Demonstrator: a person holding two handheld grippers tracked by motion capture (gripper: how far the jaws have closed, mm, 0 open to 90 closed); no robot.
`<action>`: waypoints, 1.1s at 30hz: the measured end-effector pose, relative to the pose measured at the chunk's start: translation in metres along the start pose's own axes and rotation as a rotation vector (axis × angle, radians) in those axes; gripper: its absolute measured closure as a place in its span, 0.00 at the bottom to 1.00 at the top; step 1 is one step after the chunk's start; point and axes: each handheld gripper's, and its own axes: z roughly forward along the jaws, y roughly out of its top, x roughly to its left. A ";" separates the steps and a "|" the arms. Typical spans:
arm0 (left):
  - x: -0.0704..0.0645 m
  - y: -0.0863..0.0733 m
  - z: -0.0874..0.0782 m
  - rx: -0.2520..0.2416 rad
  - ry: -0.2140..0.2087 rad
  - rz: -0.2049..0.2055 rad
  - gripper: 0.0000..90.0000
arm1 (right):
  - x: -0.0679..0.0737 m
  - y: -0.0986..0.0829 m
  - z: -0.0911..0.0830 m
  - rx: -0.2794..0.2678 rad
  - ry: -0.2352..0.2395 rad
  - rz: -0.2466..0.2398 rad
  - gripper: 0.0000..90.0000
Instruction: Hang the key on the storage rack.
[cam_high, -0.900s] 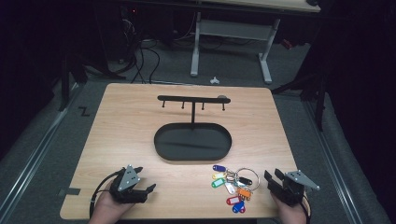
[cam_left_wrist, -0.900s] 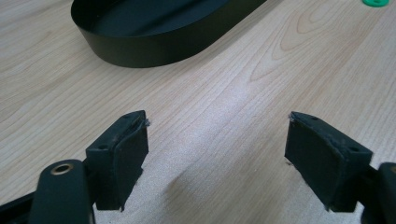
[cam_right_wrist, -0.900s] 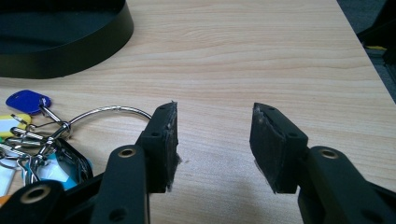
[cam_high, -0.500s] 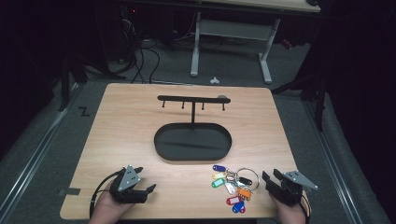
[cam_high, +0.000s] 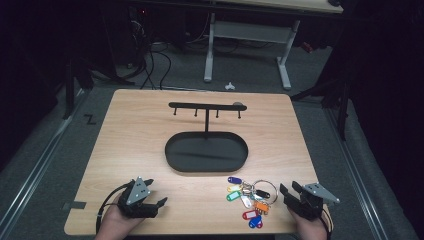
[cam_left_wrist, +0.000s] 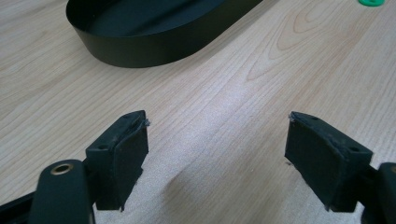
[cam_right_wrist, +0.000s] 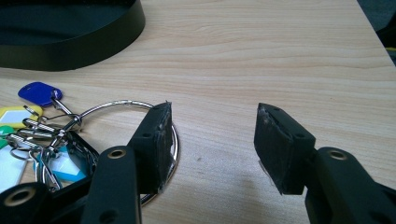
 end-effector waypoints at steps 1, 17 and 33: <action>0.000 0.000 0.000 0.001 -0.001 0.000 0.24 | -0.001 0.000 0.000 0.000 0.004 -0.004 0.53; 0.001 0.000 -0.001 -0.002 -0.005 0.004 0.24 | 0.003 0.003 0.001 0.022 0.010 -0.041 0.57; 0.000 0.000 -0.001 0.007 -0.016 0.010 0.24 | 0.019 0.012 -0.001 0.145 0.027 -0.226 0.63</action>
